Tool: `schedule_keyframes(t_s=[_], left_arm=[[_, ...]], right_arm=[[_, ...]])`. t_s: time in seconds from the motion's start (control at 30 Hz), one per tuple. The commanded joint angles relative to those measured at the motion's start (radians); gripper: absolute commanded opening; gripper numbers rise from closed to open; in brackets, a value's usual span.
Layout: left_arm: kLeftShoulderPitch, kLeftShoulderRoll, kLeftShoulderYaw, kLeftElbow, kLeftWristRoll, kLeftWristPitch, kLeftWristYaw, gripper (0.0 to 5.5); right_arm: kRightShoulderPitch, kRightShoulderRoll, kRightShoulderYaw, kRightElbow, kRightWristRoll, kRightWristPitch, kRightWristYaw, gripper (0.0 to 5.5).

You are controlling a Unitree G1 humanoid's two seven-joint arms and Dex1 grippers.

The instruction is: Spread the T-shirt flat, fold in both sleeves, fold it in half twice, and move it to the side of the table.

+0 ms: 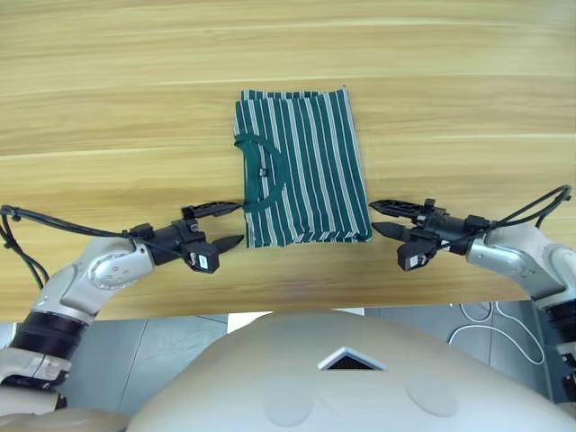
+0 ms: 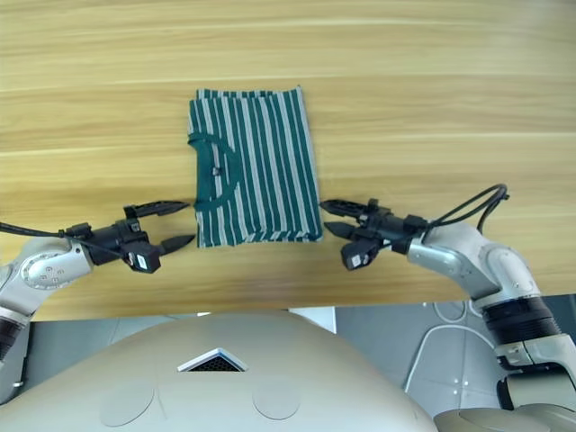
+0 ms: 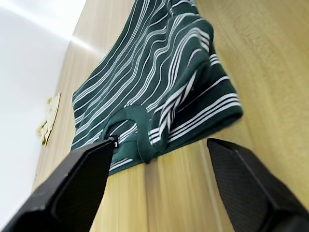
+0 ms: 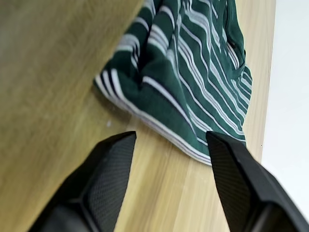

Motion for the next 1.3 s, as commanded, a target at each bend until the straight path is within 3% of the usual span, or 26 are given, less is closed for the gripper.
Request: schedule_keyframes(t_s=[0.03,0.4,0.53,0.67,1.07,1.3], left_arm=[[-0.037,-0.011,-0.073,0.089,0.083,0.014,-0.071,3.60],[0.000,0.037,-0.183,0.021,0.032,-0.015,-0.168,3.60],[-0.053,-0.004,-0.206,0.050,0.042,-0.016,-0.173,3.60],[-0.119,-0.026,-0.200,0.145,0.088,-0.021,-0.128,3.63],[-0.130,-0.005,-0.205,0.182,0.122,-0.035,-0.118,3.63],[-0.170,-0.035,-0.222,0.231,0.138,-0.057,-0.101,2.55]], right_arm=[[-0.001,0.008,0.035,0.011,-0.020,-0.006,0.019,2.70],[-0.004,-0.027,0.066,-0.013,0.032,-0.029,0.059,2.70],[-0.012,-0.015,0.072,-0.007,0.031,-0.032,0.056,2.70],[-0.019,-0.009,0.069,0.003,0.025,-0.025,0.049,2.42],[-0.038,0.014,0.079,0.039,0.001,-0.025,0.026,2.42],[-0.058,0.033,0.098,0.062,-0.009,-0.032,0.026,1.30]])
